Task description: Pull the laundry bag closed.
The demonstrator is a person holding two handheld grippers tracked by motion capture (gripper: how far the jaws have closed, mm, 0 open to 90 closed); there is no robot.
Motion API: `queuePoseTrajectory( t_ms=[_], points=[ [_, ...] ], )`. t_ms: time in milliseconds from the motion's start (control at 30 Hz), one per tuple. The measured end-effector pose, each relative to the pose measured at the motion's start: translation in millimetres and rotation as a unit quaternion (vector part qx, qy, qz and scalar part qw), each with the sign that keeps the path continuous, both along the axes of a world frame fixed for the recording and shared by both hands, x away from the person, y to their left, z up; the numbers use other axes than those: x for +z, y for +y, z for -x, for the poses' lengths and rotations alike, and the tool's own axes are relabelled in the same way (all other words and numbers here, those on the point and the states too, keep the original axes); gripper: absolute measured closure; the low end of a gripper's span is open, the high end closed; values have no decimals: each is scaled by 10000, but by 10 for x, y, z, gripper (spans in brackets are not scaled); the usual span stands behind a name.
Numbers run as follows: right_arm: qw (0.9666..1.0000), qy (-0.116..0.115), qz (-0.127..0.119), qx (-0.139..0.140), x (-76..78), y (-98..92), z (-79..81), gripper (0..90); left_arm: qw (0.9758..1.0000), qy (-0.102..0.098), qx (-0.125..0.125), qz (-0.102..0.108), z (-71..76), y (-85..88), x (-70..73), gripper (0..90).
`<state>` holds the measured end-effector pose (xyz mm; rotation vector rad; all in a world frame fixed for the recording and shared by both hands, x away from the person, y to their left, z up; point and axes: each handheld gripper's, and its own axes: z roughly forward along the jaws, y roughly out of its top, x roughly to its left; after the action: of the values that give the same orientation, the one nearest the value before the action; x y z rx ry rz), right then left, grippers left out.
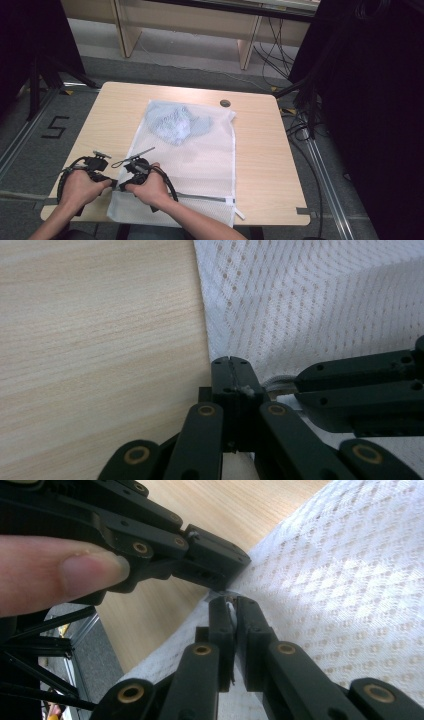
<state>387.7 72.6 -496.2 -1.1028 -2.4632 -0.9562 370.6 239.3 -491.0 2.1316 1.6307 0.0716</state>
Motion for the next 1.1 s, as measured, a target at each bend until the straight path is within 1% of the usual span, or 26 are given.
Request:
queuePoseTrajectory(
  t_ms=[33,67,100,133,200,233,267,433,467,500,567,600,633,667,767,800,833,867,967,1000,1067,1100],
  points=[
    [10000,-5,-11,20,-1,-5,-2,871,10000,-9,-1,4,0,1,-1,899],
    [9999,-73,10,83,-5,-16,-9,871,10000,-11,0,2,1,0,-1,899],
    [9999,-60,-2,83,-3,-18,-7,871,10000,-10,-2,4,1,2,-1,900],
    [10000,26,-8,13,4,-16,5,871,10000,-5,2,8,1,4,-1,900],
    [10000,-39,24,15,6,-24,11,871,10000,-5,3,22,0,10,-2,899],
    [10000,9,22,11,6,-25,16,871,10000,-10,16,38,0,12,-5,900],
    [10000,-41,24,63,2,-34,16,871,10000,-7,12,31,0,12,-4,900],
    [9999,-113,56,71,22,-40,37,871,10000,0,5,16,0,10,-2,899],
    [9999,-80,90,35,26,-42,43,871,10000,-5,11,15,0,8,-2,900],
    [9999,-107,65,79,30,-45,44,871,10000,-3,8,8,0,7,-1,900],
    [9999,-59,86,25,42,-51,54,871,10000,-3,14,3,1,3,0,900],
    [9998,-146,106,81,43,-61,44,871,10000,-10,21,-5,2,-1,0,900],
    [9998,-121,90,106,45,-63,44,871,10000,-8,20,2,1,1,-1,899],
    [9998,-107,125,115,52,-66,47,871,10000,-1,13,6,0,4,0,899],
    [9997,-163,111,136,60,-73,57,871,10000,-2,11,6,0,5,-1,899],
    [9995,-187,159,175,62,-83,56,871,10000,-2,12,6,0,4,-1,899],
    [9994,-216,136,216,62,-85,58,871,10000,-2,16,5,-1,4,-1,899],
    [9995,-213,139,183,63,-82,64,871,10000,-1,13,3,-1,4,0,899],
    [9994,-222,155,210,74,-94,66,871,10000,-5,17,-1,-1,2,0,900],
    [9995,-177,190,166,82,-99,71,871,10000,-11,20,-8,0,-2,0,899],
    [9993,-248,182,216,83,-108,66,871,10000,-2,19,-13,-1,-1,1,899],
    [9994,-234,159,173,86,-110,73,871,10000,-3,17,1,-2,3,0,899]
  ],
)
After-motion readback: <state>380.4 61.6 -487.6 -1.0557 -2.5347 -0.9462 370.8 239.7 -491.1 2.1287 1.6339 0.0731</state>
